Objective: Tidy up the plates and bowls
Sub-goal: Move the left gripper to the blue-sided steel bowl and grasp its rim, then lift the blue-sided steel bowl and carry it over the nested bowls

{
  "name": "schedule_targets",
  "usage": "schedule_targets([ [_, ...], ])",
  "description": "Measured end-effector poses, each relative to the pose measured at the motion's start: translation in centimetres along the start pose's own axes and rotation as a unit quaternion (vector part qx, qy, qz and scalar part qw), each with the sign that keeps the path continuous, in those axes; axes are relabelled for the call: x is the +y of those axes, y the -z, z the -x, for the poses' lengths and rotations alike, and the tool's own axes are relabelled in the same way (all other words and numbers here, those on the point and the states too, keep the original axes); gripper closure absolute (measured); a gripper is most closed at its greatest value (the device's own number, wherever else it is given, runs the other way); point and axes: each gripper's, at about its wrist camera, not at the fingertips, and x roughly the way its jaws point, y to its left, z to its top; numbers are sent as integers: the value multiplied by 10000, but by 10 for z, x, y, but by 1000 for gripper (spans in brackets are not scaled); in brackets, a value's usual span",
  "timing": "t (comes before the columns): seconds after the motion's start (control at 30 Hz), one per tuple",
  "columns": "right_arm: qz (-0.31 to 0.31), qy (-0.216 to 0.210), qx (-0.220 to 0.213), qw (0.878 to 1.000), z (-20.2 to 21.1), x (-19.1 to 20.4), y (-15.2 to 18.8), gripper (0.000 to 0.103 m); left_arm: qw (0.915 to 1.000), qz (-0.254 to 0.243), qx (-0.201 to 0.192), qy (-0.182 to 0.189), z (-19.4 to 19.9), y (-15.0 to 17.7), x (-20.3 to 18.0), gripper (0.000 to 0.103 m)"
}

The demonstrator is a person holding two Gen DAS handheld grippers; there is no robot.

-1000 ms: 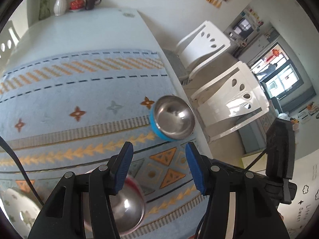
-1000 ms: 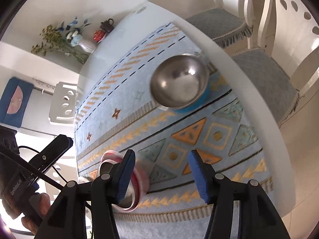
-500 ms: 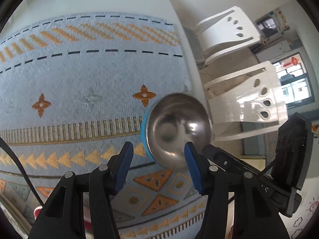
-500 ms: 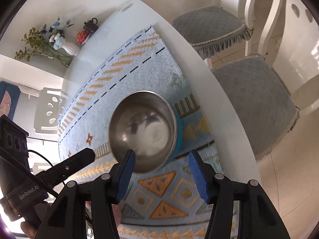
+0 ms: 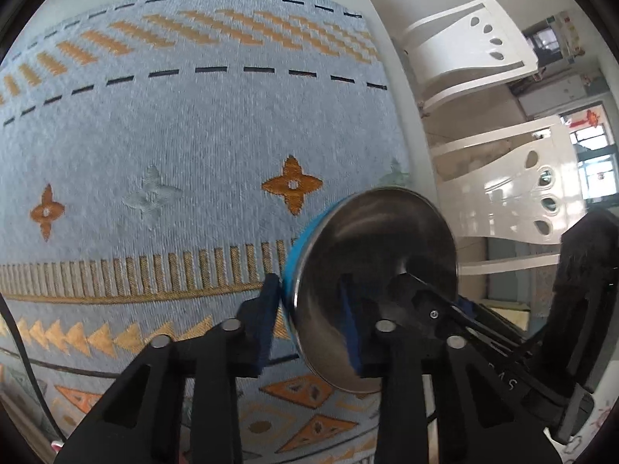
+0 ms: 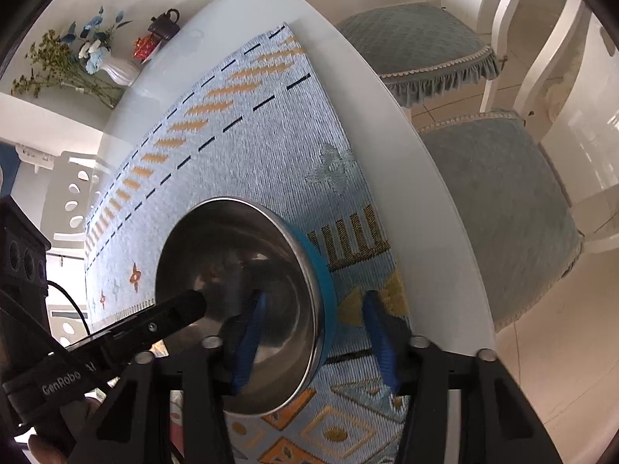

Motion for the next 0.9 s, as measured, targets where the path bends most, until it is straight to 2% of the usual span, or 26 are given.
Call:
schedule_targets([
  [0.03, 23, -2, 5, 10000, -2, 0, 0, 65, 10000, -26, -1, -43, -1, 0, 0, 81],
  [0.1, 82, 0, -4, 10000, -4, 2, 0, 76, 10000, -62, -11, -72, -1, 1, 0, 84],
  [0.3, 229, 125, -62, 9996, -3, 9, 3, 77, 9987, -409, -205, -236, 10, 6, -8, 84],
  [0.43, 445, 194, -233, 9986, 11, 22, 5, 76, 9985, -402, -330, -144, 29, 12, -7, 84],
  [0.53, 458, 104, -316, 9984, 23, 28, 7, 76, 9980, -315, -552, -45, 56, 23, -4, 84],
  [0.63, 489, -113, -409, 9979, 44, 42, 12, 76, 9950, -287, -957, 1, 92, 38, 0, 84],
  [0.9, 1051, -491, -851, 9896, 96, 106, 47, 76, 9834, 32, -1802, 195, 180, 89, 26, 84],
])
